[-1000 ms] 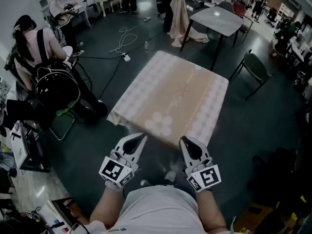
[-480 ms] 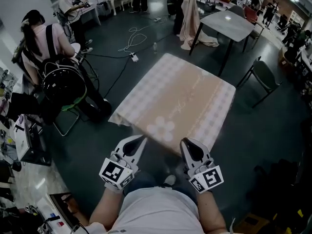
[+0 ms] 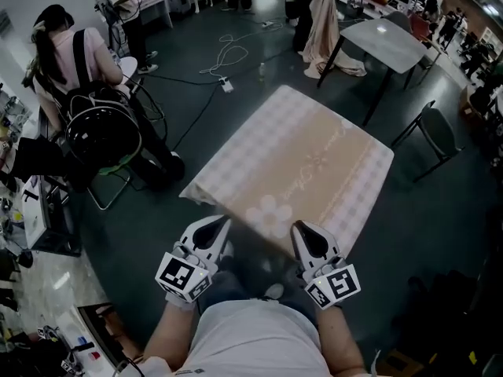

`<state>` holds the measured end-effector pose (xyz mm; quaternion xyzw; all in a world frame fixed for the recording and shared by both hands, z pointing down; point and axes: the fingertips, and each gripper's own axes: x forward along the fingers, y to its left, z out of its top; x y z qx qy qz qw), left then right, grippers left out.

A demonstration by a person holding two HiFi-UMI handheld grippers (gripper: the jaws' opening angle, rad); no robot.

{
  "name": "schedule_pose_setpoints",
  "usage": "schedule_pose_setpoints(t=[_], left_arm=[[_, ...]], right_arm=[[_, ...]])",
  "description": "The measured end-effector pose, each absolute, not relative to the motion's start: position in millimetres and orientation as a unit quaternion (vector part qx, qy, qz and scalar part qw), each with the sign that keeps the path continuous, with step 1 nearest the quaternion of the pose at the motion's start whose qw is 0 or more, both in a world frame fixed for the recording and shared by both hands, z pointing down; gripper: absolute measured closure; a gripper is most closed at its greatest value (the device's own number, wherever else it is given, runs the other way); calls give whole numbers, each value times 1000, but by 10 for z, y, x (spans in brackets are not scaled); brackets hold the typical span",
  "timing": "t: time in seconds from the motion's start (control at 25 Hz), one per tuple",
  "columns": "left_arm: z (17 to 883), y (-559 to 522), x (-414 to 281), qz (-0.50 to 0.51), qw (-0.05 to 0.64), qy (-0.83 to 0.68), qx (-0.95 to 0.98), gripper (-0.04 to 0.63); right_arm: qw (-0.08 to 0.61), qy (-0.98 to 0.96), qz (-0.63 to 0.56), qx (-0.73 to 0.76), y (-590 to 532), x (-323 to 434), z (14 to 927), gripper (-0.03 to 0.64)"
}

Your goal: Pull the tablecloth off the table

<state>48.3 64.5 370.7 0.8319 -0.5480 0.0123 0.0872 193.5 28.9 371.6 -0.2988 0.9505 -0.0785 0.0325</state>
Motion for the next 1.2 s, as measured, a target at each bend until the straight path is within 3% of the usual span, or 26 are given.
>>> schedule_pose_setpoints(t=[0.8,1.0,1.2], left_arm=[[4952,-543,-1454,62,203,-545,811,580],[5441,-625,-1720,86,255,-517,813,474],[5827,-753,-1868,111,291,-487,816,414]], right_arm=[[-22,939,-95,-330,-879,343,3986,577],[-36,930,-97,-352,-928,104,4060,577],[-47,918,-108,-379,-919,9,4151,577]])
